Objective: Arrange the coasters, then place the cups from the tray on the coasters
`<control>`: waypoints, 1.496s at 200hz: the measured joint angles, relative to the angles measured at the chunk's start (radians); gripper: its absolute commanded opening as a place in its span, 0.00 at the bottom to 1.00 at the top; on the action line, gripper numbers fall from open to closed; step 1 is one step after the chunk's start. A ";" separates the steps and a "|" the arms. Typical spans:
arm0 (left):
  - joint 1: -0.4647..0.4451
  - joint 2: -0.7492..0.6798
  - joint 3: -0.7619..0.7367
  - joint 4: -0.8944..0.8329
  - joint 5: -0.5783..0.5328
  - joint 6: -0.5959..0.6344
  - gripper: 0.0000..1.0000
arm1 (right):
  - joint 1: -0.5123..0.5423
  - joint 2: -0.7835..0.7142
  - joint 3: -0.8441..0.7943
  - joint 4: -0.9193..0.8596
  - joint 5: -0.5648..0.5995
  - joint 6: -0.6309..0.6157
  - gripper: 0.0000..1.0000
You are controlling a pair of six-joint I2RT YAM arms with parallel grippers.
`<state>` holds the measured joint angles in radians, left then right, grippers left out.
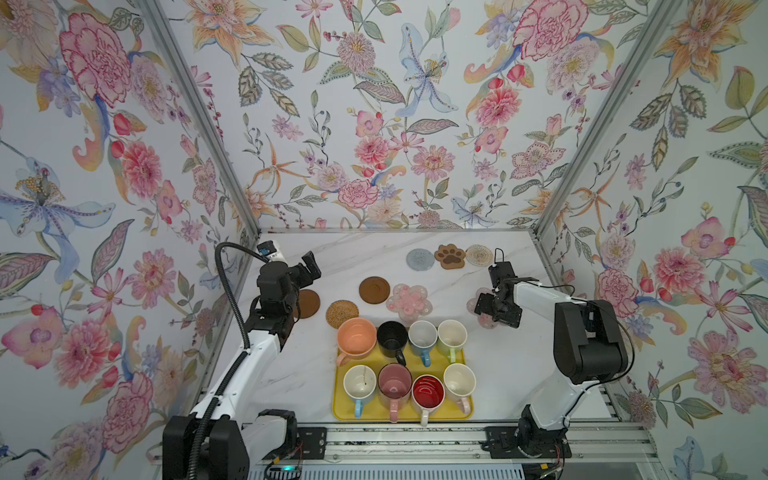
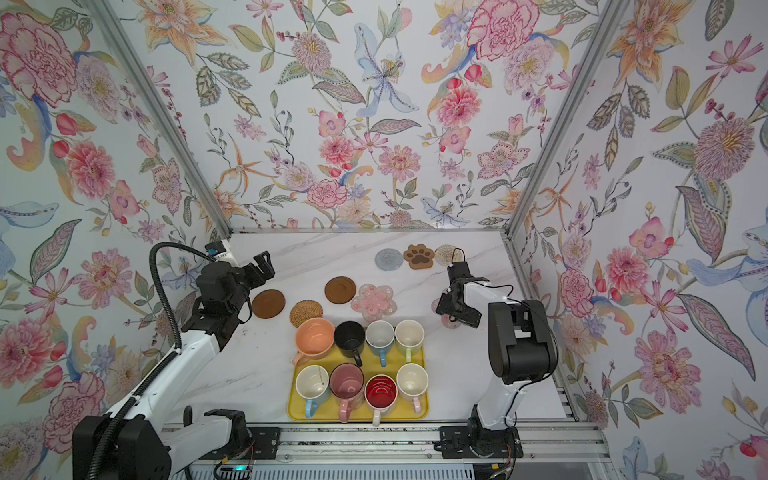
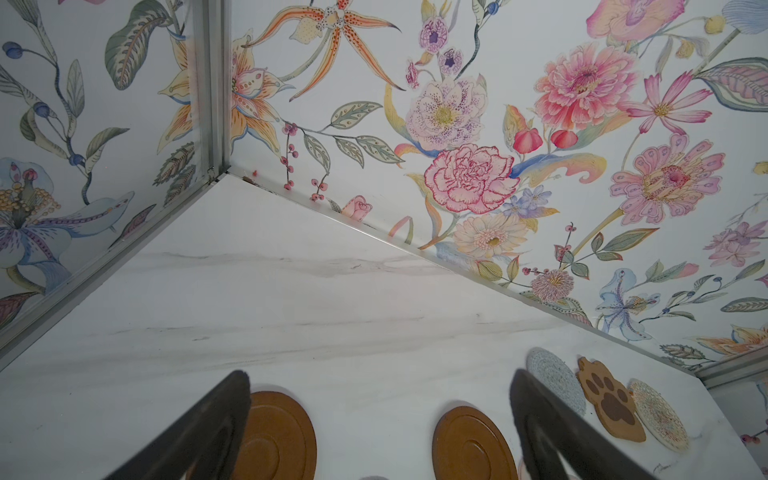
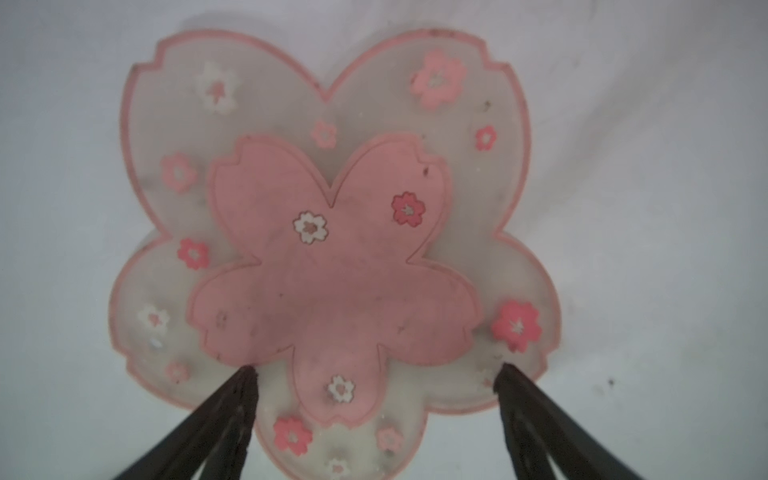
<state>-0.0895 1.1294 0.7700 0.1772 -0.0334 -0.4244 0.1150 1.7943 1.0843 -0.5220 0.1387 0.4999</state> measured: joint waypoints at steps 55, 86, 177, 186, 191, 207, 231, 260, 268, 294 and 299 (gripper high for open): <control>0.006 -0.006 -0.008 0.000 0.000 0.000 0.99 | 0.013 -0.047 -0.039 0.039 0.001 0.002 0.90; 0.006 -0.011 -0.027 0.000 0.001 -0.003 0.99 | 0.080 -0.179 -0.139 0.047 0.009 0.047 0.90; 0.016 -0.011 -0.044 0.011 0.023 -0.016 0.99 | 0.160 -0.222 -0.242 0.057 0.026 0.145 0.82; 0.018 -0.011 -0.047 0.011 0.027 -0.018 0.99 | 0.159 -0.218 -0.242 0.064 0.027 0.145 0.81; 0.018 -0.011 -0.048 0.010 0.027 -0.019 0.99 | 0.158 -0.214 -0.242 0.068 0.027 0.145 0.81; 0.019 -0.011 -0.050 0.011 0.028 -0.019 0.99 | 0.153 -0.194 -0.240 0.081 0.027 0.144 0.80; 0.024 -0.011 -0.050 0.011 0.030 -0.019 0.99 | 0.137 -0.167 -0.215 0.091 0.035 0.141 0.77; 0.028 -0.011 -0.050 0.011 0.030 -0.019 0.99 | 0.115 -0.138 -0.187 0.106 0.034 0.131 0.74; 0.029 -0.011 -0.050 0.011 0.030 -0.019 0.99 | 0.108 -0.132 -0.181 0.108 0.034 0.129 0.73; 0.033 -0.011 -0.050 0.011 0.030 -0.019 0.99 | 0.080 -0.103 -0.152 0.119 0.034 0.118 0.70; 0.034 -0.011 -0.050 0.011 0.030 -0.019 0.99 | 0.075 -0.097 -0.145 0.120 0.034 0.117 0.69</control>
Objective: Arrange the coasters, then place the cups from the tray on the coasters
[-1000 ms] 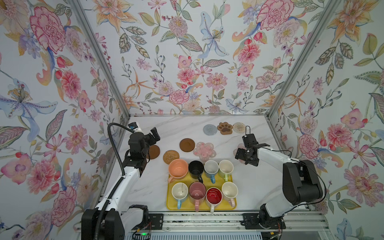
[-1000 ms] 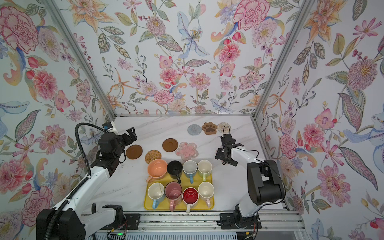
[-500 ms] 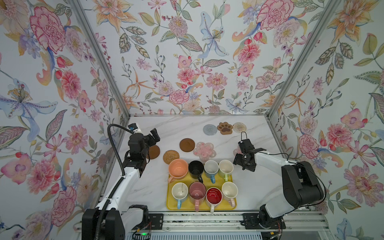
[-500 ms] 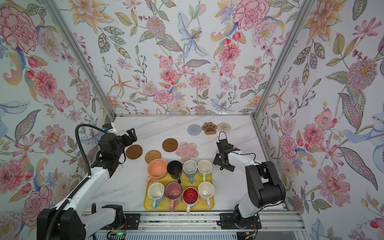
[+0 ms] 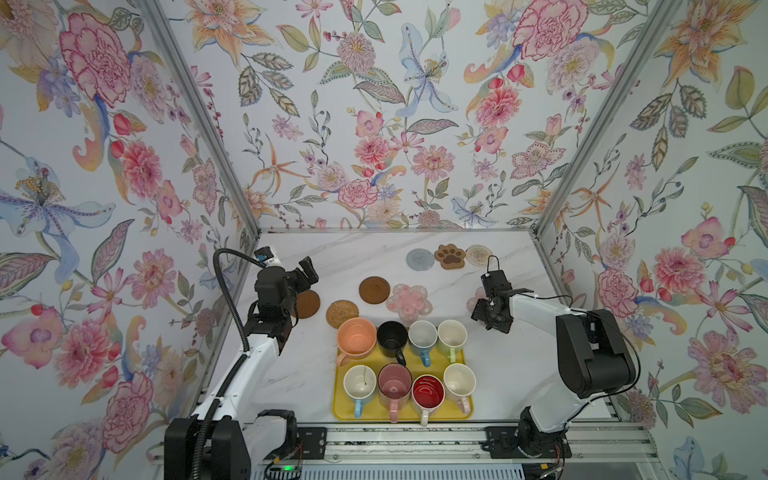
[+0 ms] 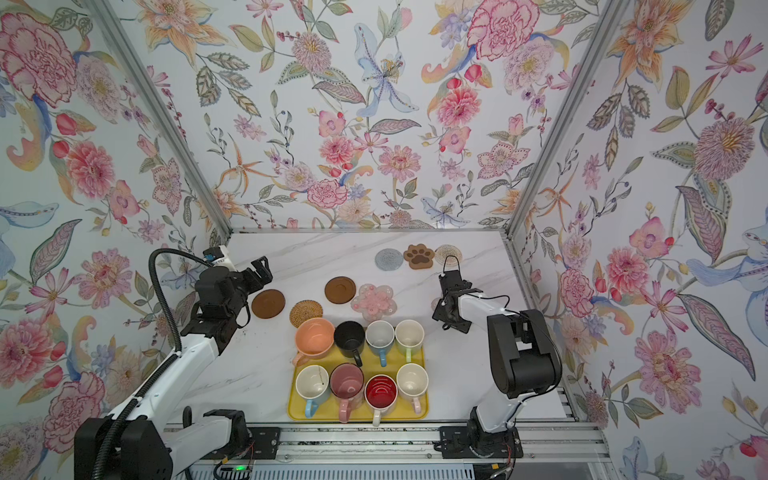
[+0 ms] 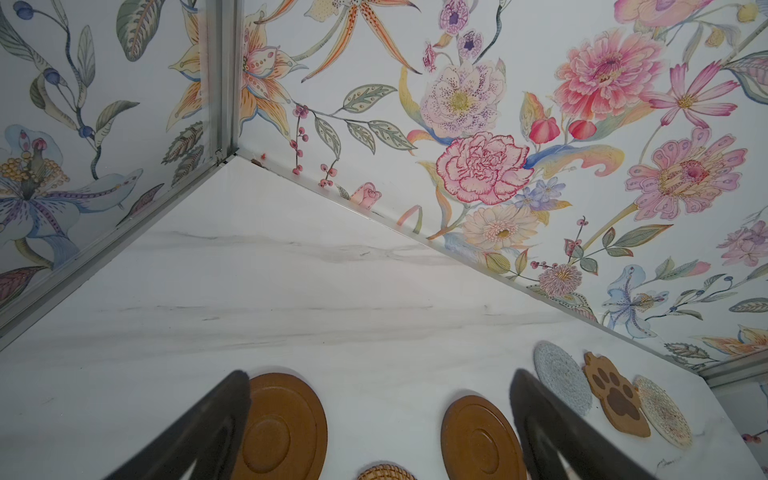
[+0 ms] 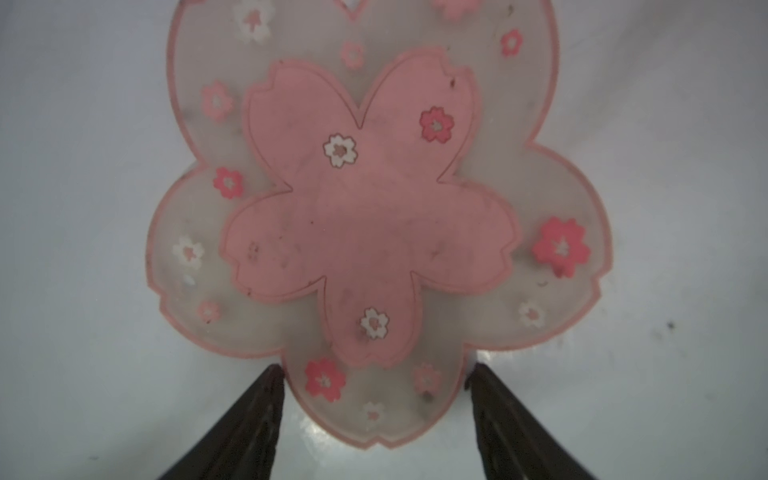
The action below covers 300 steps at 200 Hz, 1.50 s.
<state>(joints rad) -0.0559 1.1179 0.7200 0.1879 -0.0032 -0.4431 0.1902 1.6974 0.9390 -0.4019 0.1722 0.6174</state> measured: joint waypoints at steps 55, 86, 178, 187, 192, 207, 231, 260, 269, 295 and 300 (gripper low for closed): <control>0.006 -0.010 0.000 0.000 0.000 0.000 0.99 | -0.055 0.092 0.101 0.011 0.011 -0.019 0.69; 0.018 -0.028 -0.006 -0.002 0.000 0.000 0.99 | -0.084 0.135 0.151 0.019 0.013 -0.027 0.69; 0.038 -0.062 -0.013 -0.011 0.000 0.000 0.99 | -0.185 0.242 0.295 0.025 0.000 -0.050 0.69; 0.039 -0.066 -0.013 -0.011 0.000 0.000 0.99 | -0.193 0.245 0.299 0.024 -0.001 -0.053 0.69; 0.039 -0.068 -0.014 -0.011 0.000 0.000 0.99 | -0.198 0.246 0.302 0.021 -0.001 -0.056 0.69; 0.043 -0.075 -0.015 -0.011 0.000 0.000 0.99 | -0.213 0.256 0.318 0.008 -0.005 -0.061 0.69; 0.048 -0.076 -0.016 -0.011 0.000 0.000 0.99 | -0.235 0.293 0.372 -0.008 -0.007 -0.071 0.69; 0.051 -0.080 -0.022 -0.012 0.000 0.000 0.99 | -0.257 0.352 0.462 -0.035 -0.007 -0.091 0.69; 0.051 -0.085 -0.024 -0.014 0.000 0.000 0.99 | -0.263 0.372 0.492 -0.043 -0.007 -0.095 0.69; 0.052 -0.100 -0.027 -0.016 0.000 0.000 0.99 | -0.277 0.415 0.564 -0.071 -0.011 -0.115 0.69; 0.054 -0.103 -0.027 -0.016 0.000 0.000 0.99 | -0.280 0.423 0.577 -0.077 -0.014 -0.117 0.69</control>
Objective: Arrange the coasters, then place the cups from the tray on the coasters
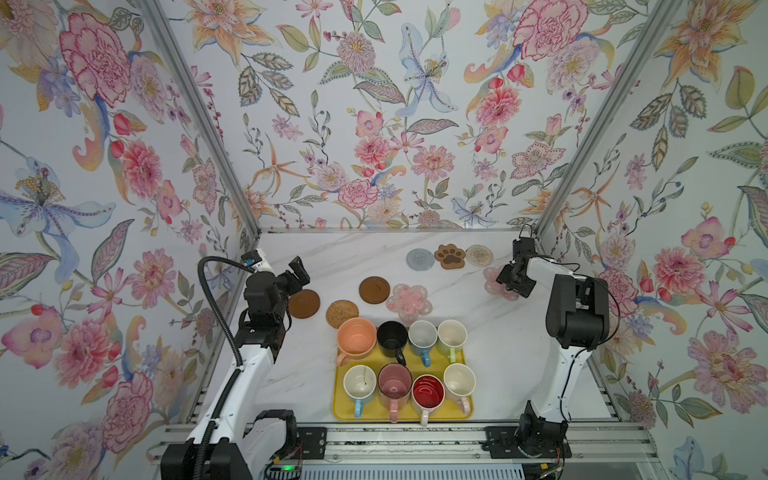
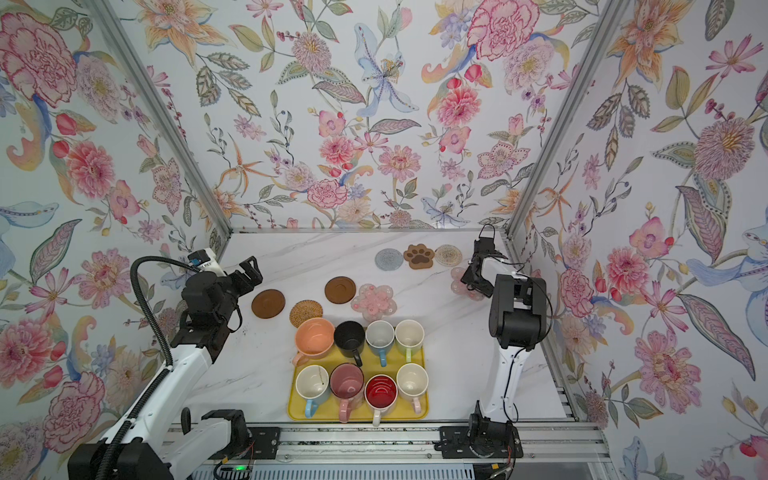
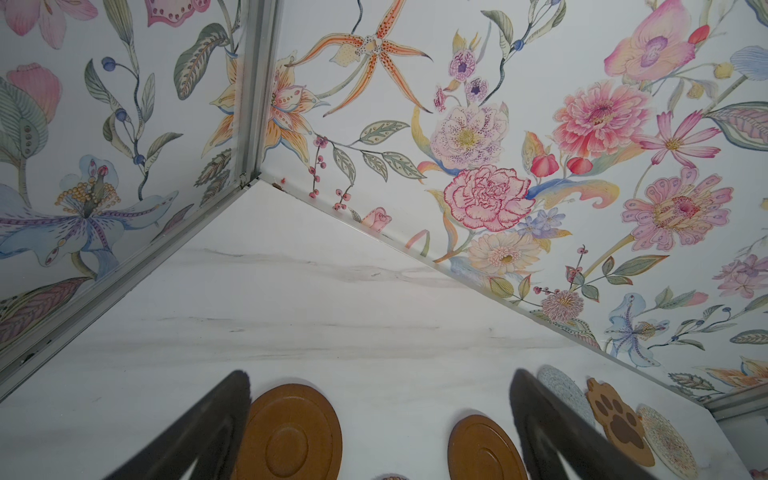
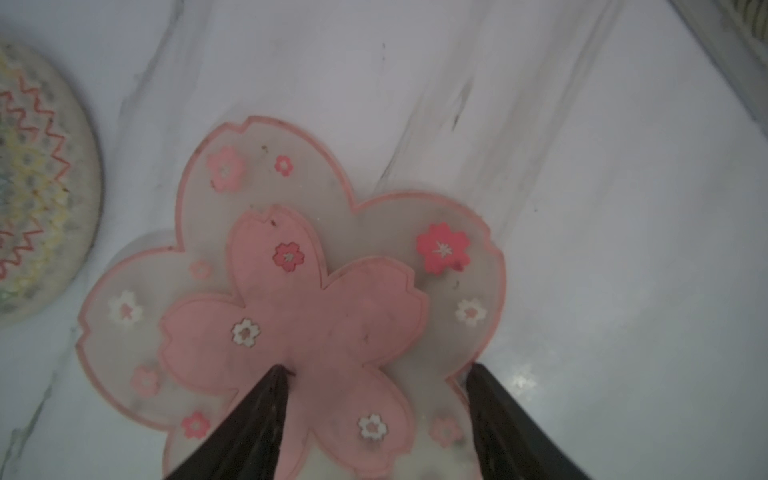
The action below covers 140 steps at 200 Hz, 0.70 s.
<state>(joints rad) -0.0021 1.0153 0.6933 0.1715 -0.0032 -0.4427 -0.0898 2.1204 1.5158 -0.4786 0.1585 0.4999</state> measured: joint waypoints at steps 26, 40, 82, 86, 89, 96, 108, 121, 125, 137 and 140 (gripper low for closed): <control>0.004 -0.009 0.000 -0.008 0.000 0.000 0.99 | -0.006 0.006 0.022 -0.015 -0.009 -0.018 0.72; 0.004 -0.012 0.000 -0.014 0.000 0.000 0.99 | -0.002 -0.005 0.017 -0.026 -0.011 -0.025 0.75; 0.005 -0.017 0.000 -0.017 0.000 0.000 0.99 | 0.085 -0.154 -0.084 -0.031 0.011 -0.033 0.83; 0.005 -0.017 0.000 -0.018 0.000 0.000 0.99 | 0.097 -0.166 -0.089 -0.030 0.014 -0.031 0.83; 0.005 -0.017 0.000 -0.018 0.000 0.000 0.99 | 0.106 -0.174 -0.092 -0.029 0.016 -0.030 0.84; 0.007 -0.017 0.000 -0.019 0.000 0.000 0.99 | 0.124 -0.185 -0.095 -0.027 0.018 -0.028 0.84; 0.009 -0.017 0.000 -0.021 0.000 0.000 0.99 | 0.148 -0.188 -0.096 -0.021 0.018 -0.021 0.85; 0.009 -0.017 0.000 -0.021 0.000 0.000 0.99 | 0.162 -0.184 -0.098 -0.019 0.018 -0.016 0.85; 0.009 -0.017 0.000 -0.021 0.000 0.000 0.99 | 0.163 -0.182 -0.099 -0.019 0.018 -0.013 0.86; 0.009 -0.017 0.000 -0.021 0.000 0.000 0.99 | 0.164 -0.176 -0.099 -0.019 0.019 -0.007 0.86; 0.009 -0.017 -0.001 -0.021 0.000 0.000 0.99 | 0.163 -0.173 -0.099 -0.019 0.019 -0.005 0.86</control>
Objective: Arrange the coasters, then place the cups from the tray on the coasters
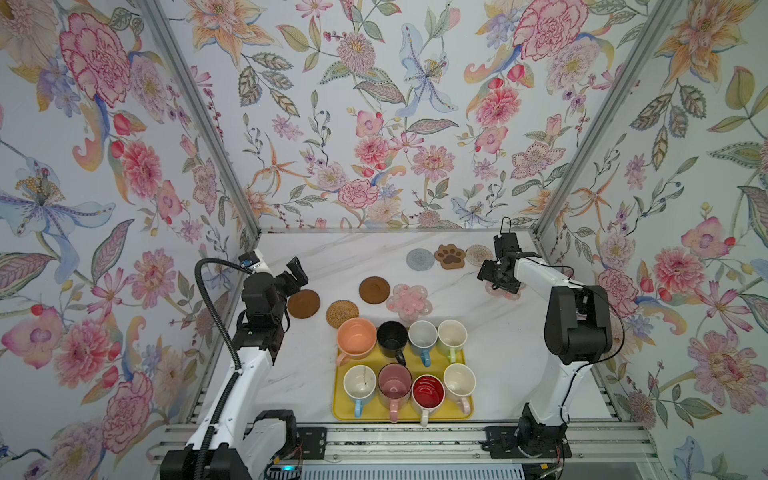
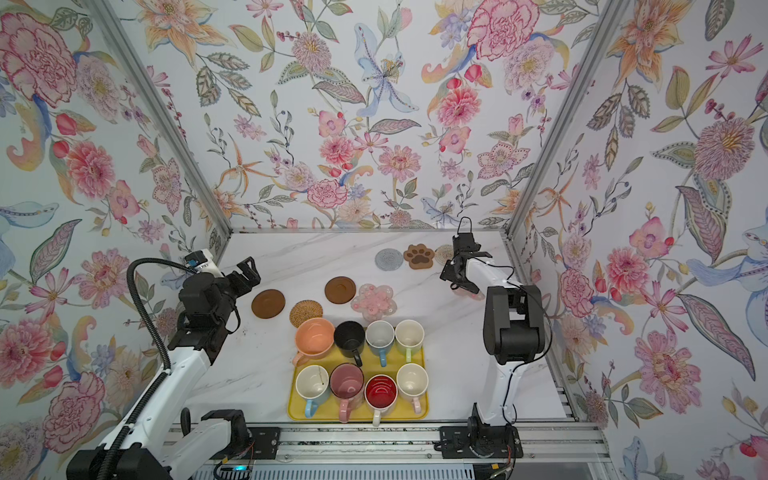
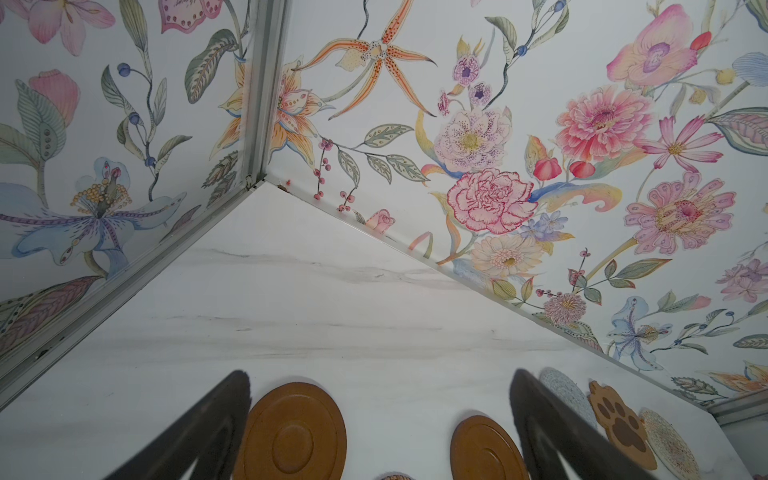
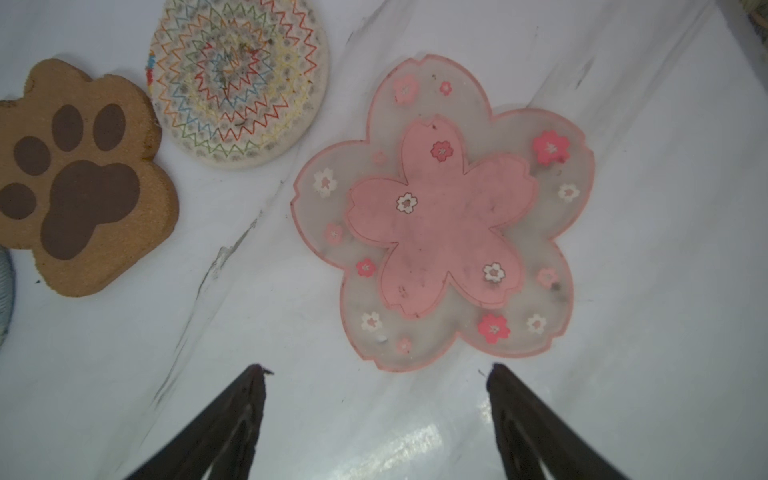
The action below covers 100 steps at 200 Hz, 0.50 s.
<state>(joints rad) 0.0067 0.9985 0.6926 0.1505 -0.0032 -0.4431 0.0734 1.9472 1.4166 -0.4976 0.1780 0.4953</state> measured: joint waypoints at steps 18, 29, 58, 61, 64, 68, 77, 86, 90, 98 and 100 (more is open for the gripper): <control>0.000 0.000 -0.002 0.000 0.000 0.000 0.99 | 0.000 0.013 -0.002 0.001 0.007 0.010 0.86; 0.000 0.000 -0.005 0.000 0.000 0.000 0.99 | 0.000 0.026 -0.003 0.000 0.014 0.016 0.86; 0.003 0.000 -0.011 0.000 0.000 0.000 0.99 | -0.003 0.076 -0.005 0.000 0.018 0.018 0.86; 0.004 0.000 -0.011 0.000 0.000 0.000 0.99 | -0.003 0.081 -0.005 0.000 0.018 0.018 0.86; 0.005 0.000 -0.012 0.000 0.000 0.000 0.99 | -0.003 0.084 -0.006 0.000 0.019 0.018 0.87; 0.006 0.000 -0.012 0.000 0.000 0.000 0.99 | -0.004 0.089 -0.006 0.000 0.021 0.018 0.87; 0.008 0.000 -0.012 0.000 0.000 0.000 0.99 | -0.006 0.095 -0.006 0.000 0.024 0.018 0.87; 0.008 0.000 -0.012 0.000 0.000 0.000 0.99 | -0.006 0.097 -0.006 0.000 0.026 0.018 0.87; 0.008 0.000 -0.012 0.000 0.000 0.000 0.99 | -0.006 0.097 -0.006 0.000 0.028 0.018 0.87; 0.008 0.000 -0.012 0.000 0.000 0.000 0.99 | -0.006 0.097 -0.006 0.000 0.032 0.018 0.87; 0.008 0.000 -0.012 0.000 0.000 0.000 0.99 | -0.006 0.098 -0.006 0.000 0.032 0.018 0.87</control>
<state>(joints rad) 0.0151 0.9981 0.6804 0.1505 -0.0029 -0.4427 0.0673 2.0453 1.4101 -0.4973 0.2104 0.5133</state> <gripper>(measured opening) 0.989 0.865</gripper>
